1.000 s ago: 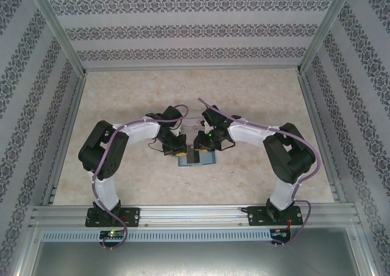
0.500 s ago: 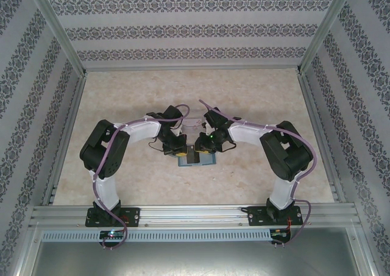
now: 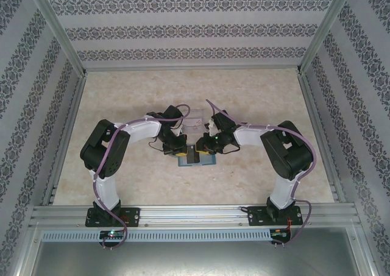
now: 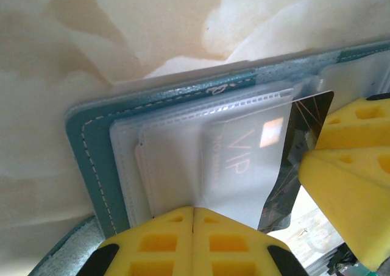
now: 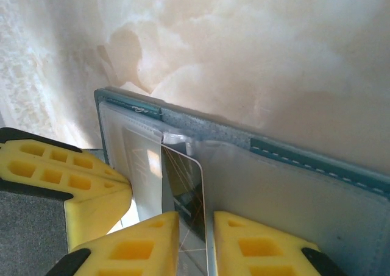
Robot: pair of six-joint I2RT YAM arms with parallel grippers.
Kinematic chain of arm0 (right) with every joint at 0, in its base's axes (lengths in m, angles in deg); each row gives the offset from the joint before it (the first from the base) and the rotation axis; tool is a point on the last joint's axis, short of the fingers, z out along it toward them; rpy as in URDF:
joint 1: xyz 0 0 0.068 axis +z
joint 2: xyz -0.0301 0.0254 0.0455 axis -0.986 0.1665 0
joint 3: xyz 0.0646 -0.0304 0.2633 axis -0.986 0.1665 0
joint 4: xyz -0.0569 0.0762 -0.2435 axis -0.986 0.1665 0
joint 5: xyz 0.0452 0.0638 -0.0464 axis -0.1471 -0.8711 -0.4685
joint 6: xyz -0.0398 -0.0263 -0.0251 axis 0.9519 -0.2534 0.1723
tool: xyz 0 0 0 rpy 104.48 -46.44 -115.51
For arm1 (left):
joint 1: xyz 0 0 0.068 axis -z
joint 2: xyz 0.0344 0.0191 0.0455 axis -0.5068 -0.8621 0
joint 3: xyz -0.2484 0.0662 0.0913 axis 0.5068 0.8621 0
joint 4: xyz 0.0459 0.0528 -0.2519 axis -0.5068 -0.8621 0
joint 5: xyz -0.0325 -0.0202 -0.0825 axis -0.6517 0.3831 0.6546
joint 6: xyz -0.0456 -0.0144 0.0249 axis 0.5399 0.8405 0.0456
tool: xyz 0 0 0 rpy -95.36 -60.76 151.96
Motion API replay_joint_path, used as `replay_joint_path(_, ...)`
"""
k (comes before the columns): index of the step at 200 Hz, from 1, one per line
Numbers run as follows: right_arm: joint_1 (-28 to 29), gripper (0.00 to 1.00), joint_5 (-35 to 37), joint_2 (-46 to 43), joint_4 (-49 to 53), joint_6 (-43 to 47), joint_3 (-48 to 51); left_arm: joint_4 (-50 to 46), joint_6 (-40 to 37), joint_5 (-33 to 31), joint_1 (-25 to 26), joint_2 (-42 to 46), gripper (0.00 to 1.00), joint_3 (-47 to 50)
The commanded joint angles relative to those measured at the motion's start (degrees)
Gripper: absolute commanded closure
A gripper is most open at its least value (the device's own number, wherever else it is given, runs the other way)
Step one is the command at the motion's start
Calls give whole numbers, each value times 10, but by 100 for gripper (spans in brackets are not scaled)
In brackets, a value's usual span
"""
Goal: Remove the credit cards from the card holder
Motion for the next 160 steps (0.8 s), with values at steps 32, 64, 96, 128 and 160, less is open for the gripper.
replay_joint_path(32,-7,81,-45,-27,-60,-24,29,-54,-10,-40,6,-29,100,9)
replay_joint_path(64,-8,84,-49,-27,-68,-25,32,-54,-11,-39,6,-31,100,8)
replay_joint_path(96,-9,83,-59,-16,-74,-25,30,-54,-10,-39,6,-31,100,7)
replay_joint_path(128,-9,85,-59,-11,-74,-24,30,-54,-10,-40,7,-31,100,7)
replay_joint_path(160,-9,89,-43,-21,-55,-14,30,-57,-11,-42,7,-30,100,7)
